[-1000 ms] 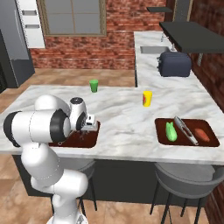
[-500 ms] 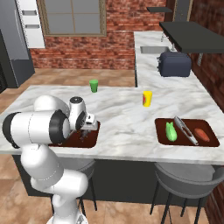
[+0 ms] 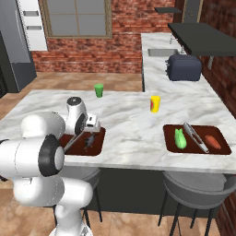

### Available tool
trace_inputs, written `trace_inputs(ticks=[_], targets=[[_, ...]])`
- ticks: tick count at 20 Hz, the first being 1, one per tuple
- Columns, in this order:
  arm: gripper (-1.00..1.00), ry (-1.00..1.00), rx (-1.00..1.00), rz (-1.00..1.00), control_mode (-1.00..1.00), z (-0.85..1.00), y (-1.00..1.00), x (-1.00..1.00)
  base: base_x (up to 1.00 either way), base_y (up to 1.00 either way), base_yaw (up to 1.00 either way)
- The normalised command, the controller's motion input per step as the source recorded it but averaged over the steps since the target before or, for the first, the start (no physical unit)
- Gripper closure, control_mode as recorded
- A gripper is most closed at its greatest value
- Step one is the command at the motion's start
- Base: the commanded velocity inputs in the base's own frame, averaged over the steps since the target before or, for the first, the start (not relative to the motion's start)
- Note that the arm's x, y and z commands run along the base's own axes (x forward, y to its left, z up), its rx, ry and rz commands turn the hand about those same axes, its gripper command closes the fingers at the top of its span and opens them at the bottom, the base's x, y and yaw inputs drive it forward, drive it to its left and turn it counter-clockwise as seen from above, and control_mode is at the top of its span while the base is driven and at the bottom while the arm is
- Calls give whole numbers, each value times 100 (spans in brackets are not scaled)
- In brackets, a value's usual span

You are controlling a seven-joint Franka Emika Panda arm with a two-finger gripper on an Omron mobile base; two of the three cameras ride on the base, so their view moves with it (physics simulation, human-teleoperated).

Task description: Gather the sweet potato and corn from the fridge and place them on a tray on the dining counter. Then gather the fish and steak from the fridge and place them on the other tray.

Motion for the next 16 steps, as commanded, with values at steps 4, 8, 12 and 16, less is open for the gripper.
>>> trace_inputs(ticks=[4, 8, 12, 16], targets=[[-100, -15, 0, 0, -100, 76, 0, -66, 0, 0, 0], [-100, -15, 0, 0, -100, 85, 0, -74, 0, 0, 0], [-100, -16, 0, 0, -100, 91, 0, -71, 0, 0, 0], [-100, -8, 0, 0, -100, 91, -1, -80, 0, 0, 0]])
